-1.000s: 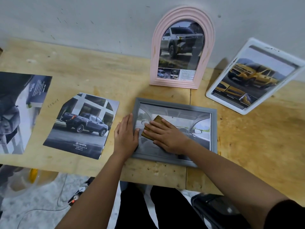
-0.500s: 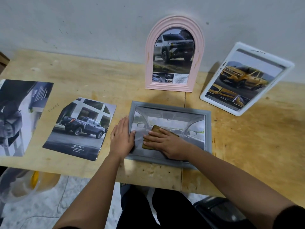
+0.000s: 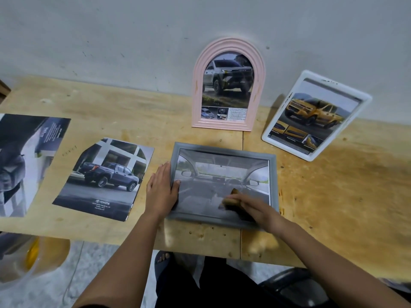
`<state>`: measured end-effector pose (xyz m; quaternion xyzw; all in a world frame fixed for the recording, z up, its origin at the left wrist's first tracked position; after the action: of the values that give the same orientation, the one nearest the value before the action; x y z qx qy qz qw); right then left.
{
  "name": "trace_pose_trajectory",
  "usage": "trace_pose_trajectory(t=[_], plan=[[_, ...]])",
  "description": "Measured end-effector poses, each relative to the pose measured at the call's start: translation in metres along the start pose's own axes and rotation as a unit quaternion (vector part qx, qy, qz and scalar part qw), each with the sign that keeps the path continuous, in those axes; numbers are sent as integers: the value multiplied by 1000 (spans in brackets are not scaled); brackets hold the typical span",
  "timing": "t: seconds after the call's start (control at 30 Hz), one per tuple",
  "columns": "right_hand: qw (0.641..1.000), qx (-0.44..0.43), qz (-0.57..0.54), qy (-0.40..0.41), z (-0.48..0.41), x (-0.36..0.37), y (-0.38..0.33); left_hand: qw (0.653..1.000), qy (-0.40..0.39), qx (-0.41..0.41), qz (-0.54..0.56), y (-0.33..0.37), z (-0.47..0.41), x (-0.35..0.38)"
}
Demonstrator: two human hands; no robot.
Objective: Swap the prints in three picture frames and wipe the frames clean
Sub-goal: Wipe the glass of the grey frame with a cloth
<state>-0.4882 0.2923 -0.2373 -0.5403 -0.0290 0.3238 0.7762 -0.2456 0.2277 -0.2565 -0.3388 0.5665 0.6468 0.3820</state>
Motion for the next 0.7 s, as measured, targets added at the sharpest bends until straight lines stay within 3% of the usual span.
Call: trace_pose_trajectory(t=[0.13,0.23,0.33,0.43,0.53,0.7], plan=[[951,-1,-257,173,-6,-42,-15,1000,8,16,12,1,1,-2],[924,-49,-242,291,-31,-64,-42,1000,7,23,5,-1,2,0],[944,-85,-162,273,-73,-44,-72,1000,0,22,-6,-4,1,4],[966,-57,-65,242,-107,-6,-70,1000,-7,19,1,-5,0,6],[963,-68,95,242,-112,22,-74,1000,-12,20,4,-4,-1,6],[972,-139,145,123,-89,49,-65,999,-33,19,-2,-5,-1,9]])
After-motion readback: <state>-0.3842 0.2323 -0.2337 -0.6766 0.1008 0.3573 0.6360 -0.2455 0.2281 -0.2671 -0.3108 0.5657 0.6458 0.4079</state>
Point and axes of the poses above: each hand's wrist, its own z-axis away from the middle knuckle, its own x-axis out of the palm, y = z × x, the point moved 9 cm from there along -z, towards the middle knuckle, and after that the axes turned 1 degree about -z, right-handed, at the moved point
